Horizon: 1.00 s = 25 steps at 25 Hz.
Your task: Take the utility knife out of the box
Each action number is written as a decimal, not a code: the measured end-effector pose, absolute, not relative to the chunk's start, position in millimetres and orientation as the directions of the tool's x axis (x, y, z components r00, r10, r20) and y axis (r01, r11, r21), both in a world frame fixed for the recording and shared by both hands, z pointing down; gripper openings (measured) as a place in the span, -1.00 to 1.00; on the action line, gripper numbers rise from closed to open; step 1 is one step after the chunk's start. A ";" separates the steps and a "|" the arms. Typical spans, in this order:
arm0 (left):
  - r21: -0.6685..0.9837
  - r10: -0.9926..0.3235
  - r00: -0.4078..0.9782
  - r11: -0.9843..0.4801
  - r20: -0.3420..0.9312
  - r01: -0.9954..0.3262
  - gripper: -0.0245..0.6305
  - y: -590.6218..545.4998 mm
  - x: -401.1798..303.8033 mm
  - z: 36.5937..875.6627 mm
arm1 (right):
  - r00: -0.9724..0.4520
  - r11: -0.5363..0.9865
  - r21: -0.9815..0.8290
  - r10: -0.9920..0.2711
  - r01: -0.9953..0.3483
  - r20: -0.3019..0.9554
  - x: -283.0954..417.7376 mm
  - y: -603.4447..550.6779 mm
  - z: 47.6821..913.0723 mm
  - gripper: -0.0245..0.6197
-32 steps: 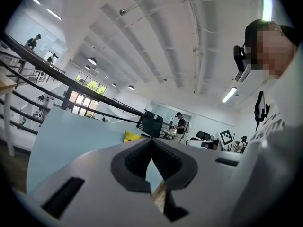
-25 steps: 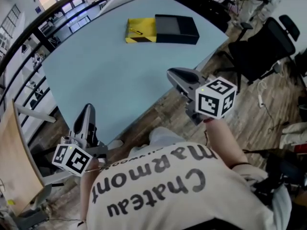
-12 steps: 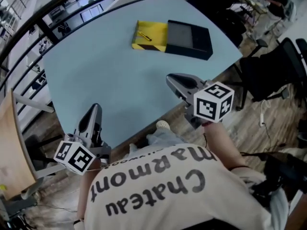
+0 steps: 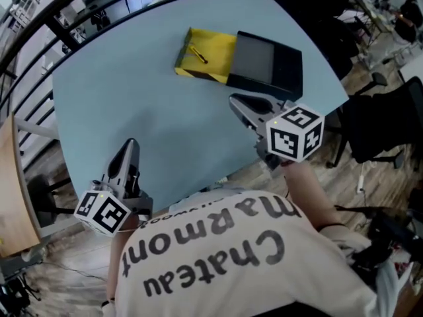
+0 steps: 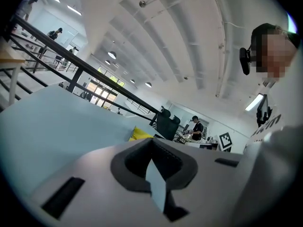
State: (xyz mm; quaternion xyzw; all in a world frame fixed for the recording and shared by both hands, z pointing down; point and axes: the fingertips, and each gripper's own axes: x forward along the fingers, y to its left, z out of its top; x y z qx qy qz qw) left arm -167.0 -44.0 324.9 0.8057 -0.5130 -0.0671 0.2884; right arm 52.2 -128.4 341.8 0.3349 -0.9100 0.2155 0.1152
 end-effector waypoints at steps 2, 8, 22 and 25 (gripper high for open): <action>0.538 -0.874 0.443 -0.280 0.200 -0.795 -0.92 -53.1 -162.0 330.4 | -0.754 0.683 -0.325 -0.549 -0.654 0.361 61.0 -145.9 347.1 -0.79; 0.542 -0.893 0.360 -0.169 0.268 -0.823 -0.92 -65.3 -151.5 349.2 | -0.791 0.695 -0.382 -0.494 -0.609 0.363 70.6 -196.0 361.5 -0.79; 0.544 -0.867 0.322 -0.072 0.381 -0.836 -0.92 -72.0 -147.1 381.8 | -0.792 0.679 -0.419 -0.446 -0.602 0.416 46.3 -252.8 397.4 -0.80; 0.561 -0.866 0.328 -0.067 0.378 -0.825 -0.92 -73.9 -150.7 383.2 | -0.764 0.681 -0.368 -0.473 -0.633 0.438 43.7 -261.6 394.5 -0.80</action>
